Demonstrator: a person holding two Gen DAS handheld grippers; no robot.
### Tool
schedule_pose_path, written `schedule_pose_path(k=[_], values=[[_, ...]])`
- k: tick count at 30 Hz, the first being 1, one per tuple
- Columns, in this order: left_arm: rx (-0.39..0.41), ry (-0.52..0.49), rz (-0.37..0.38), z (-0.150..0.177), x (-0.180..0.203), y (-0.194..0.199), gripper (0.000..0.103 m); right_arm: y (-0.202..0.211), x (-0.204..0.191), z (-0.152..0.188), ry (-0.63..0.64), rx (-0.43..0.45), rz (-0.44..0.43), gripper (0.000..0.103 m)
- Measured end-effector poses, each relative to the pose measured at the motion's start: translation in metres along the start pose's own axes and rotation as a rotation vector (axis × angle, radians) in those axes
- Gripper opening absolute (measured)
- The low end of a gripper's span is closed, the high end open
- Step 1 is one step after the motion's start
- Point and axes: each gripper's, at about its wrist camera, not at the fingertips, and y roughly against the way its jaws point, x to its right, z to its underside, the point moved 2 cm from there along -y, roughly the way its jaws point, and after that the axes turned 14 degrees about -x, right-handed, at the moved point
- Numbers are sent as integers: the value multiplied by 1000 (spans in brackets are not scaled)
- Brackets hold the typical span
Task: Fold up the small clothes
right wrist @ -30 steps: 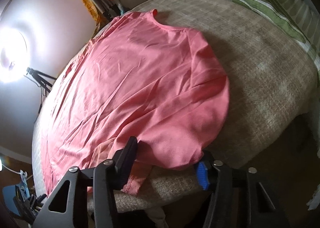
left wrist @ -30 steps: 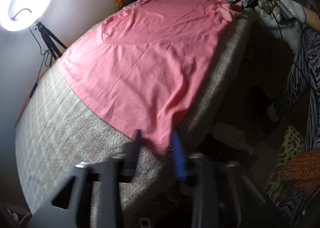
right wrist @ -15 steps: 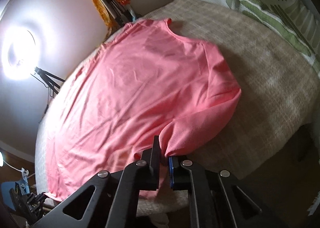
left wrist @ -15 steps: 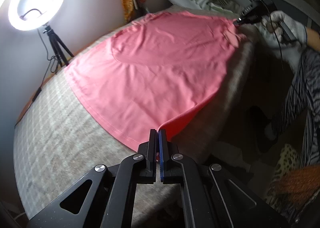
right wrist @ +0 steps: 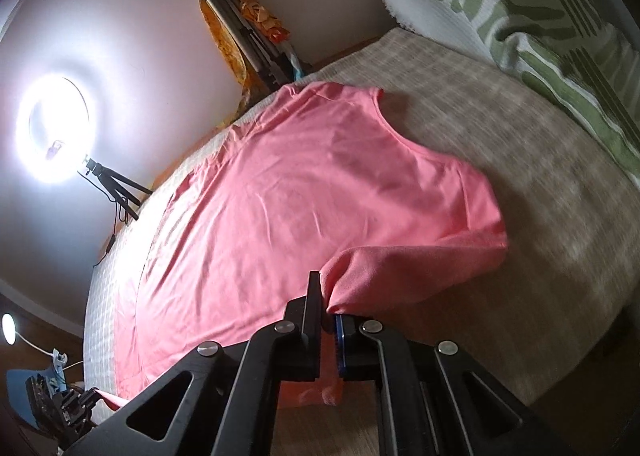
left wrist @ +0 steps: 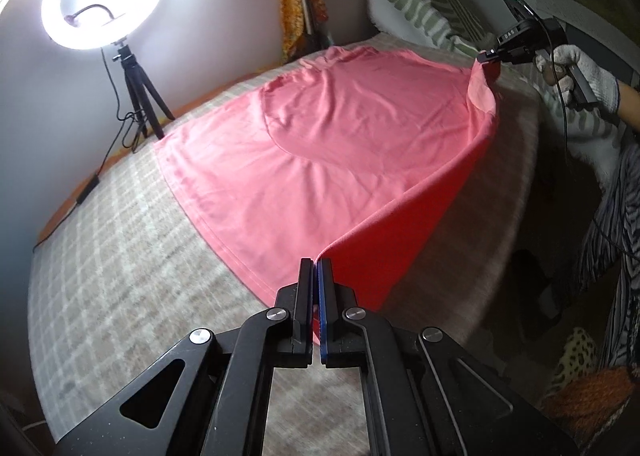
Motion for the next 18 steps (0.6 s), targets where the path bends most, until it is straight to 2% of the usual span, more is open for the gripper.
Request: schedule_pose_path(k=[10,18], values=[[-19,77,-5,-18,-43,-34,1,-28,-15,-57,-14,8,40,2],[-51,100,-9,-36,-72,-58,1,-57,-24,-85,-7,-18,98,2]])
